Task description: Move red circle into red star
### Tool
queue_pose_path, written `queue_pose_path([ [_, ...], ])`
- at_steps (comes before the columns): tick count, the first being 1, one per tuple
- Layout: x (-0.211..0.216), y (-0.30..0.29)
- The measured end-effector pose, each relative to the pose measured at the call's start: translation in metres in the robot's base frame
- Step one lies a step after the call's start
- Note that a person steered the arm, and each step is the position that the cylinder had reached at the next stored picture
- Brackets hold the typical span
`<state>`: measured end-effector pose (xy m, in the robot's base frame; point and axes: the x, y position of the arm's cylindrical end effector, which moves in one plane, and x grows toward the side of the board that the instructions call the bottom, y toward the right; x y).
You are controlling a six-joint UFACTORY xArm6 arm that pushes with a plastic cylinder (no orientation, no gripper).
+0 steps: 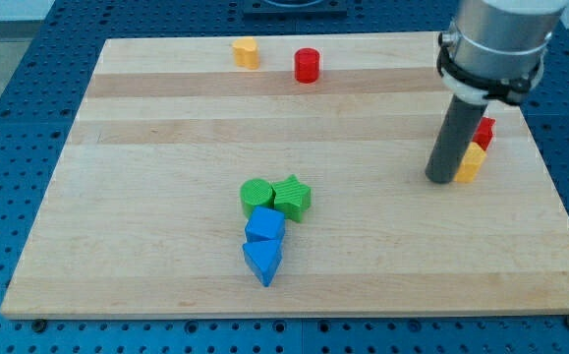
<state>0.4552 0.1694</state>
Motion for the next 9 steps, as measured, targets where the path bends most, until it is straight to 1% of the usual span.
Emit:
queue_pose_path([
  [1,-0.004,0.000],
  [2,-0.009,-0.017],
  [3,-0.069,-0.068],
  [4,-0.156,-0.065],
  [5,-0.217,-0.096],
  [6,-0.258,-0.167],
  [7,-0.253,-0.212],
  [9,-0.218,-0.182],
])
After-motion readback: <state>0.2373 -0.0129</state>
